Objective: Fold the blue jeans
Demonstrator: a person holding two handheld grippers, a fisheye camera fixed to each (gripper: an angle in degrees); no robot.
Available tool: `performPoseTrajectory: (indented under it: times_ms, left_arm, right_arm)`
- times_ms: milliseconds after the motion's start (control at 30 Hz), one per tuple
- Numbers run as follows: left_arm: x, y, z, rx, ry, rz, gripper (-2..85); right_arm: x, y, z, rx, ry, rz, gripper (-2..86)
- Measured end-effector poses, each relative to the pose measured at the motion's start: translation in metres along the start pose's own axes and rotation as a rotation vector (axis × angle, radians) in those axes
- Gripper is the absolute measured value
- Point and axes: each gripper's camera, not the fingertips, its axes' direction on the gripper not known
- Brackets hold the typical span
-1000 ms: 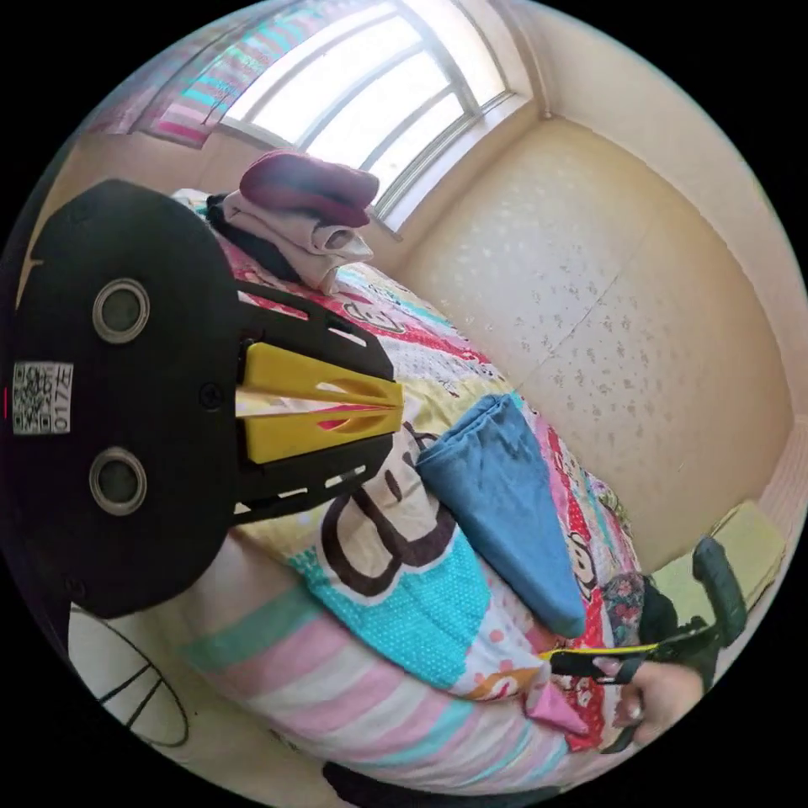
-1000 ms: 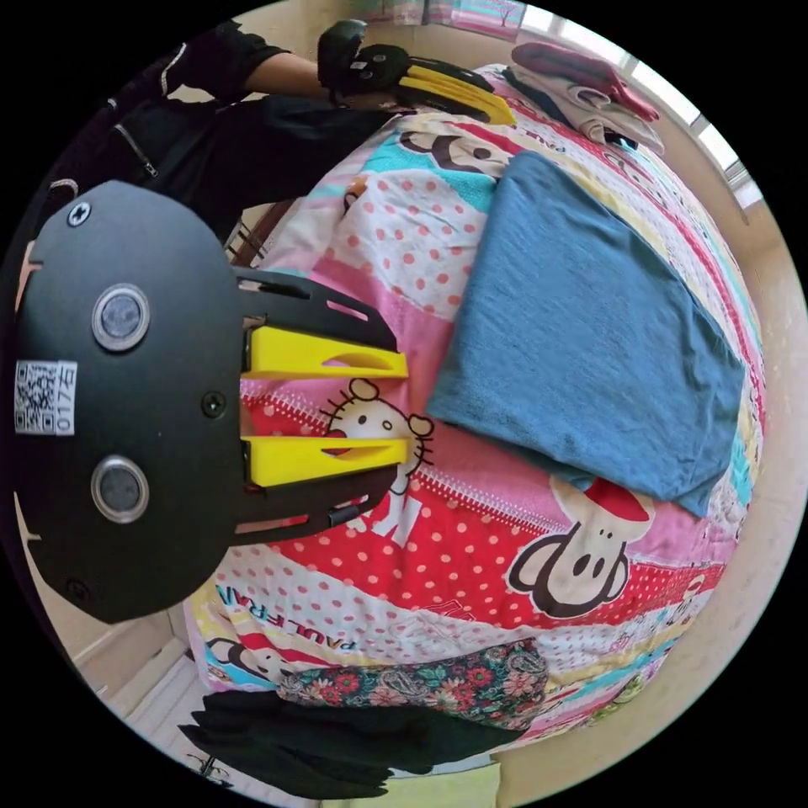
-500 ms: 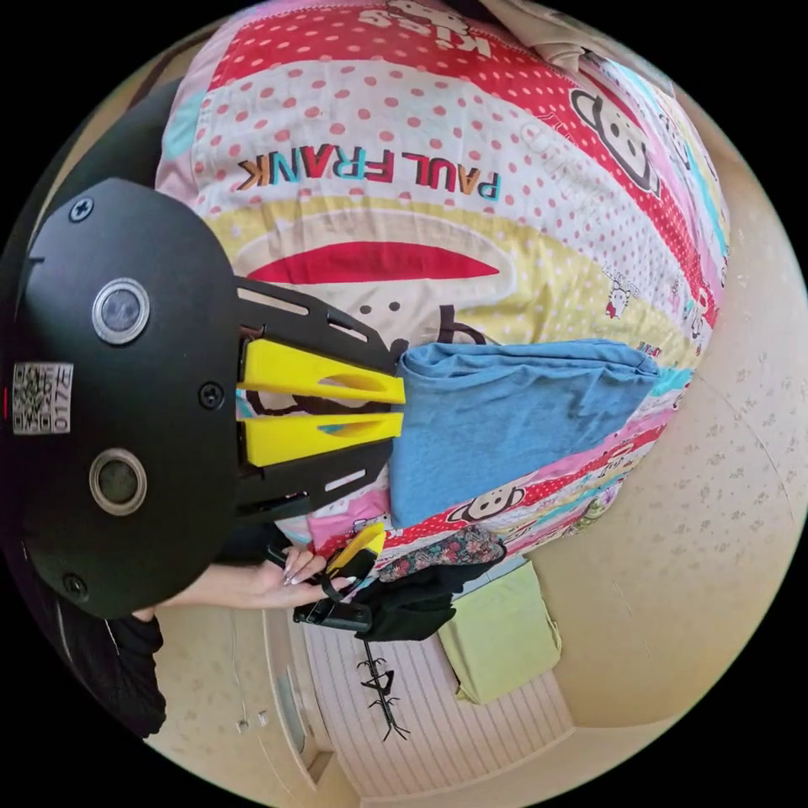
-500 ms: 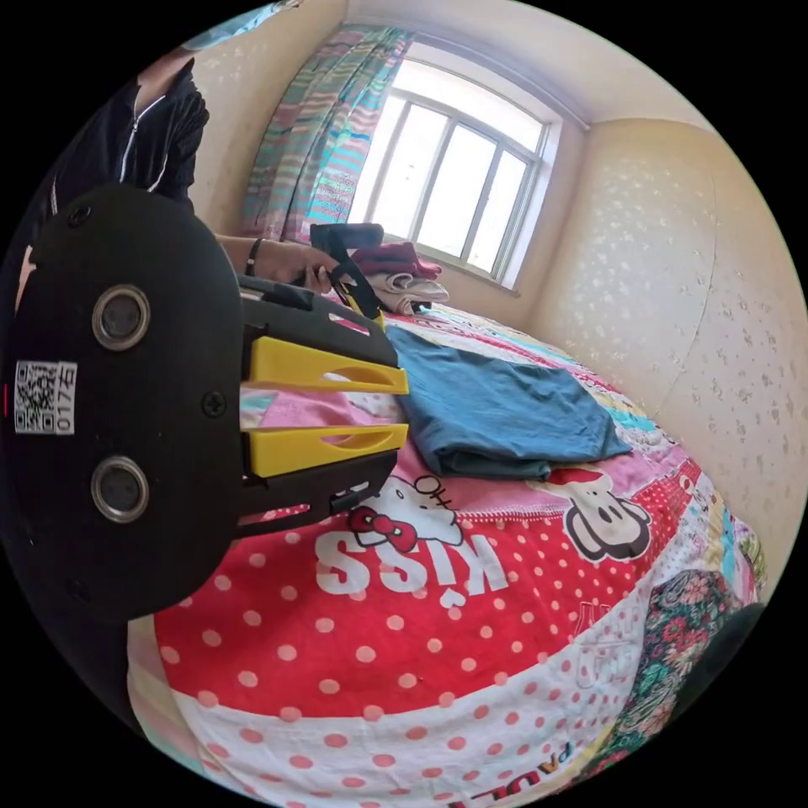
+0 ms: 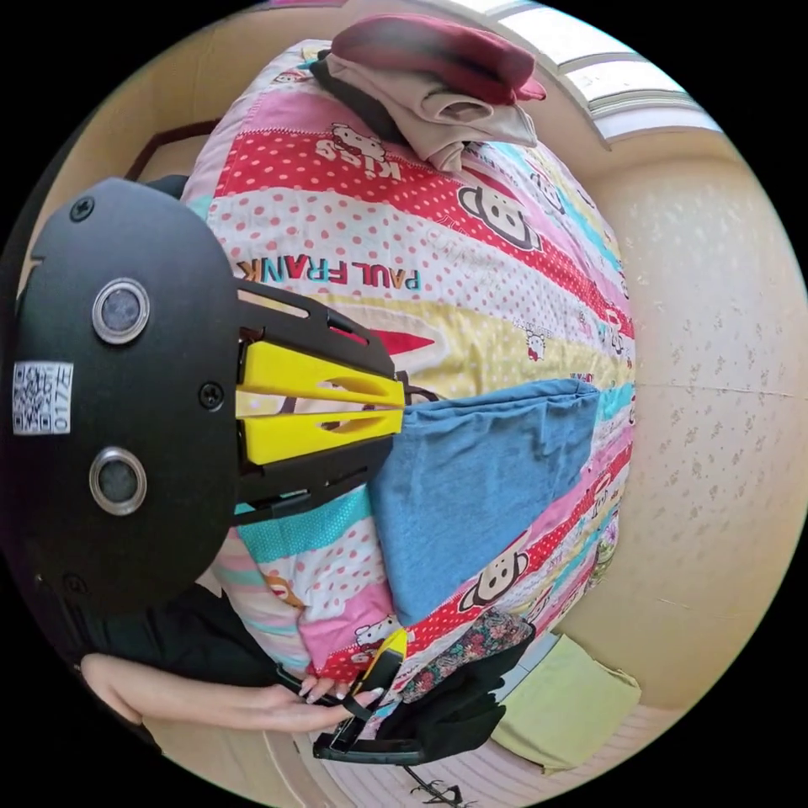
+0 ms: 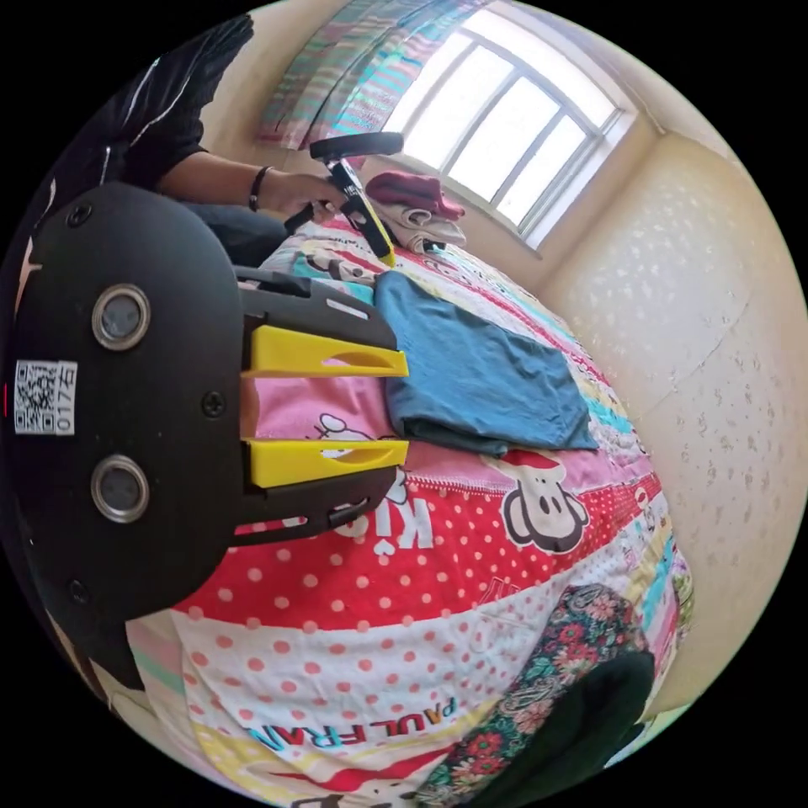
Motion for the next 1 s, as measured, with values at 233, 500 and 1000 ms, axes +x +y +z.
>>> performPoseTrajectory:
  times_ms: [233, 500, 1000]
  left_arm:
    - [-0.025, 0.006, 0.019, -0.019, 0.079, -0.065, 9.9]
    - [-0.036, 0.029, 0.022, -0.022, 0.152, -0.139, 11.6]
    - [-0.052, 0.038, 0.058, -0.018, 0.300, -0.401, 12.1]
  right_arm:
    - [-0.022, 0.007, 0.022, -0.125, 0.099, -0.110, 11.7]
    - [-0.017, 0.032, 0.000, -0.041, -0.105, 0.051, 12.9]
    - [0.000, 0.051, -0.008, 0.053, -0.238, 0.223, 13.6]
